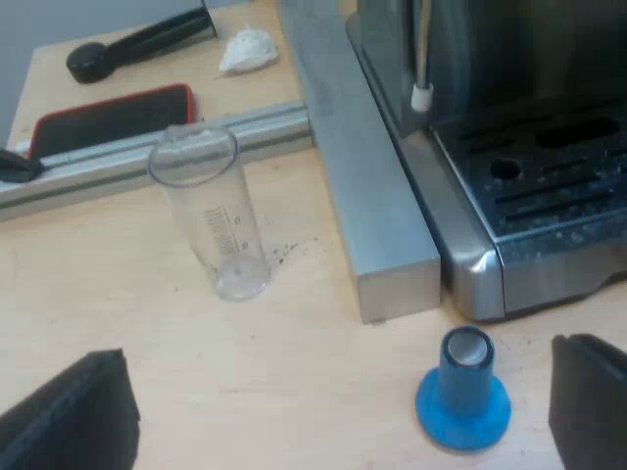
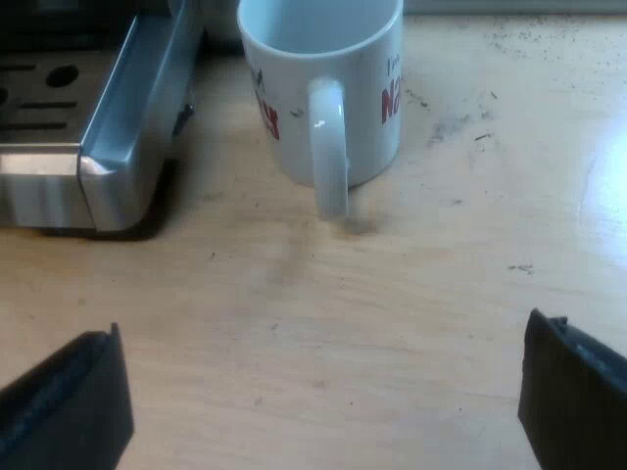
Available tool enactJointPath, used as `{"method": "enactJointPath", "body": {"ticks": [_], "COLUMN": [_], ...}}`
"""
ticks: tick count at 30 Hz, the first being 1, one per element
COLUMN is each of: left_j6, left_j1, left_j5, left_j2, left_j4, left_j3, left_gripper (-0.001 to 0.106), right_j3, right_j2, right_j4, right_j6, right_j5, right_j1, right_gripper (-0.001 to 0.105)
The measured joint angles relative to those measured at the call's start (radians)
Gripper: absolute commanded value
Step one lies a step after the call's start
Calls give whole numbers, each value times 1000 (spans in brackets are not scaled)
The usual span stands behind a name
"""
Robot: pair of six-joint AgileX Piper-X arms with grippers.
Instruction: Grind coffee beans and then tamp
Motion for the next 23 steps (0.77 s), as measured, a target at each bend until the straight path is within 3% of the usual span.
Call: {"method": "enactJointPath", "body": {"ticks": [23], "left_j6": [0], "left_j1": [0], "left_j5": [7], "left_j2": [0], "left_j4": [-41], "left_j3": [10], "left_gripper": [86], "right_j3": [0], "right_j2": [0], "right_j4": [-3], "right_j6": [0], "right_j5": [0], "right_j1": [0], "right_gripper": [82]}}
